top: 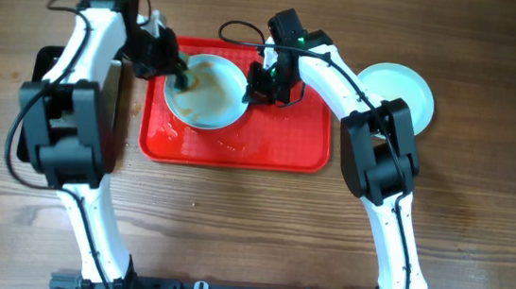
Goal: Clean dirty plates on tray and stack at the side
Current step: 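Carry the last plate right and stack it on the plate pile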
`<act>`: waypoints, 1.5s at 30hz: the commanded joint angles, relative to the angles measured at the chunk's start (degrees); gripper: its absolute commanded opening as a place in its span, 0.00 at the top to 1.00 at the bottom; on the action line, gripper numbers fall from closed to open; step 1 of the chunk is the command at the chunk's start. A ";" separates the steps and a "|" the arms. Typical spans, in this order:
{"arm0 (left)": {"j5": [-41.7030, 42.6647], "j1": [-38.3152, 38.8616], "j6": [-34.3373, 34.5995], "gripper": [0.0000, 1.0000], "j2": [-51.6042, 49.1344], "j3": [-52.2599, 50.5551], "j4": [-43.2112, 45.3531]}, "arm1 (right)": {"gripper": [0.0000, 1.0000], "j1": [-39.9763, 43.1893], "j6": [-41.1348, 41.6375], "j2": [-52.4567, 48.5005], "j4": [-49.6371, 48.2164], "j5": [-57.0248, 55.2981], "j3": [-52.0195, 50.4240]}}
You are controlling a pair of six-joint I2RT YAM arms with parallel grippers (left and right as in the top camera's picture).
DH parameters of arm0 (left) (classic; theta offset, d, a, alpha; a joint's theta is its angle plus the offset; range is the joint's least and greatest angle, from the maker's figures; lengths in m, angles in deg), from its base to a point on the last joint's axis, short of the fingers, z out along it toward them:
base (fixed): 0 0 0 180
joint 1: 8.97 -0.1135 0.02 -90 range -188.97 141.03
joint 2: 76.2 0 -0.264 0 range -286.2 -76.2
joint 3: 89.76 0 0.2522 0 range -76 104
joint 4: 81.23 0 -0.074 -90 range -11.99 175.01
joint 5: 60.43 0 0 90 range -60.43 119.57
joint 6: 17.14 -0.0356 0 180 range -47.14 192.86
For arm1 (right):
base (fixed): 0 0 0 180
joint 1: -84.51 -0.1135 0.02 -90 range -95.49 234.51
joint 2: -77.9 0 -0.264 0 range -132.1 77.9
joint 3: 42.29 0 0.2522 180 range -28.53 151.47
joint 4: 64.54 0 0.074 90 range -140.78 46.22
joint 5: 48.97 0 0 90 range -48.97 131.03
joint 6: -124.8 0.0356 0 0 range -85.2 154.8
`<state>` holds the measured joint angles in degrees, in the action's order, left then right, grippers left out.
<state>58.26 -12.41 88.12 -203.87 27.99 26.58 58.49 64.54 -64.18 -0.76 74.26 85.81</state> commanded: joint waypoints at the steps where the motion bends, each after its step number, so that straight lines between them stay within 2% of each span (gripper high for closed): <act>1: -5.49 -1.62 -1.36 0.96 8.22 2.16 -0.31 | 0.96 0.42 -0.37 -1.16 0.11 -2.78 -0.31; 6: -8.85 -1.77 -1.36 0.96 8.74 2.10 -1.88 | 0.96 4.00 -4.28 4.94 4.79 -10.95 -0.31; 15: -8.90 -1.70 -1.36 0.96 8.74 1.99 -2.12 | 0.96 1.55 -8.76 24.11 9.51 -54.75 -0.31; 21: -9.33 -1.55 -1.11 0.96 8.72 1.99 -2.08 | 0.96 -7.02 -10.01 24.94 13.11 -81.07 -0.31; 25: -11.47 -1.55 0.57 0.96 8.72 1.99 -2.49 | 0.96 -10.88 -10.21 24.94 14.29 -86.90 -0.31; 30: -11.45 -1.55 0.59 0.96 8.72 1.99 -2.56 | 0.96 -15.91 -10.14 24.94 15.65 -101.98 -0.31; 33: -11.45 -1.55 0.59 0.96 8.72 1.99 -2.56 | 0.96 -17.92 -9.84 24.94 15.63 -107.21 -0.31; 37: -11.45 -1.55 0.57 0.96 8.72 1.99 -2.56 | 0.96 -18.53 -6.84 24.94 15.78 -106.22 -0.31; 40: -11.45 -1.55 0.57 0.96 8.72 1.99 -2.58 | 0.96 -14.99 -5.75 24.94 15.82 -86.82 -0.31; 43: -11.96 -1.55 0.55 0.96 8.72 1.99 -2.99 | 0.96 -3.02 -9.70 25.00 16.13 -56.52 -0.31; 45: -13.07 -1.55 0.55 0.96 8.72 1.99 -3.10 | 0.96 3.96 -10.23 25.16 16.92 -45.77 -0.31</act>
<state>46.96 -13.77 88.21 -195.61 29.41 23.56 54.77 55.84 -40.38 15.46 7.88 85.16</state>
